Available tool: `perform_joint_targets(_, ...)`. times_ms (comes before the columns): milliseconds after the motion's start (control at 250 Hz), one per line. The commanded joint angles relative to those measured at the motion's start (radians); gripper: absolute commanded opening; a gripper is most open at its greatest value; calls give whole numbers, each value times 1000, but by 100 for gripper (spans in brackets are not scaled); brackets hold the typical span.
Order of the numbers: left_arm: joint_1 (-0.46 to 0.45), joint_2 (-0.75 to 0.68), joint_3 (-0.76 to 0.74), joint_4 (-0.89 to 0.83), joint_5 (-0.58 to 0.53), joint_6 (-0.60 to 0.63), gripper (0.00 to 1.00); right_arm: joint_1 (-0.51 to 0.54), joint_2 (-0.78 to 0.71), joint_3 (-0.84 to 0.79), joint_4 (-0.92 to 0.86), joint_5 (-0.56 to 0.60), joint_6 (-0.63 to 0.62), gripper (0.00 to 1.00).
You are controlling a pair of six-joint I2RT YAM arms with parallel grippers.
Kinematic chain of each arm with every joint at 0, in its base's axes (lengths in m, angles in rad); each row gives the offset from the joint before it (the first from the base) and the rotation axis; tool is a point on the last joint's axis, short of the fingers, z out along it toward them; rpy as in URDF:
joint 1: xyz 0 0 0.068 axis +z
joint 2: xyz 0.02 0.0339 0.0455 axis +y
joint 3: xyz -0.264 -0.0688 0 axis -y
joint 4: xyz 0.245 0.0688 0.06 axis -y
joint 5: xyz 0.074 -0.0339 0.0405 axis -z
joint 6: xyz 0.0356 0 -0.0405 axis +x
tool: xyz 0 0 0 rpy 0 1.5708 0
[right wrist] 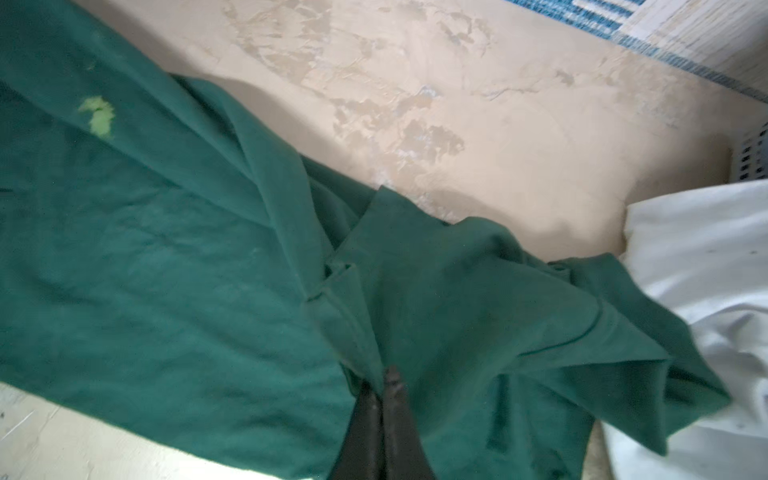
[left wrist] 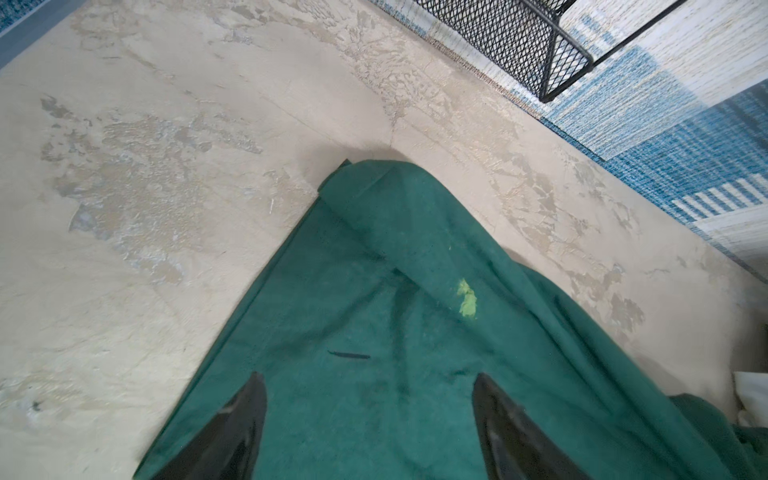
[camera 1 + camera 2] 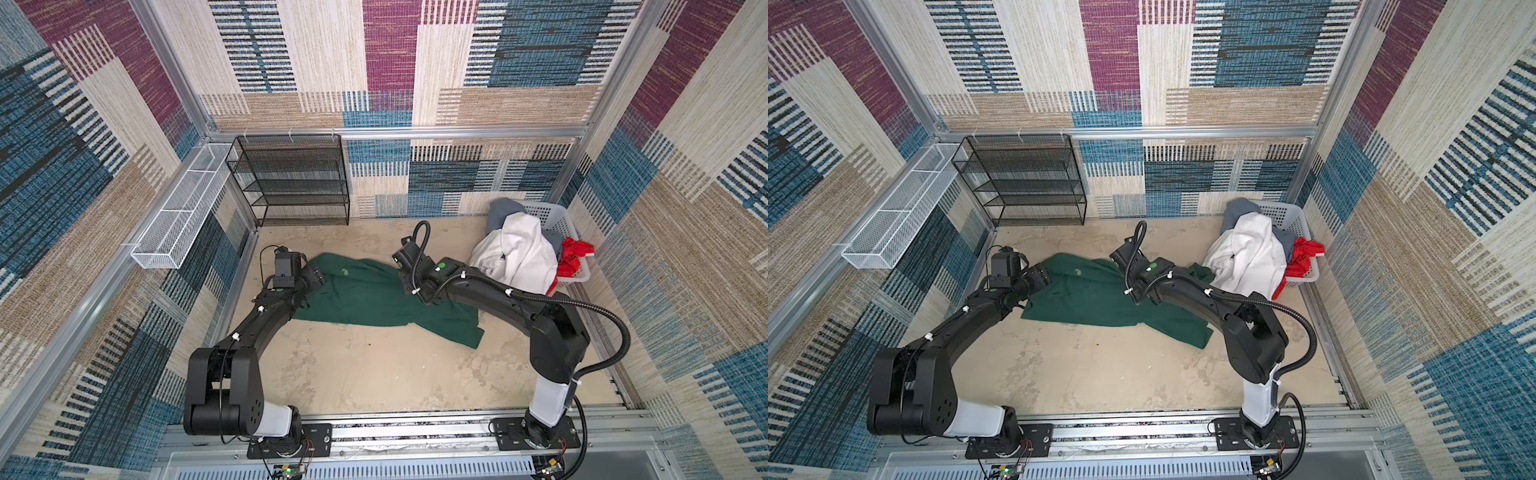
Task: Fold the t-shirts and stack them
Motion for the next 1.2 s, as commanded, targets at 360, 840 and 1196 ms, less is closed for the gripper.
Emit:
perform_joint_targets(360, -87, -38, 14, -38, -93, -15, 79, 95, -147, -499, 301, 149, 358, 0)
perform_joint_targets(840, -138, 78, 83, -59, -228, -1, 81, 100, -133, -525, 289, 188, 409, 0)
perform_joint_targets(1196, -17, 297, 190, -52, -153, -13, 73, 100, -205, -577, 351, 165, 387, 0)
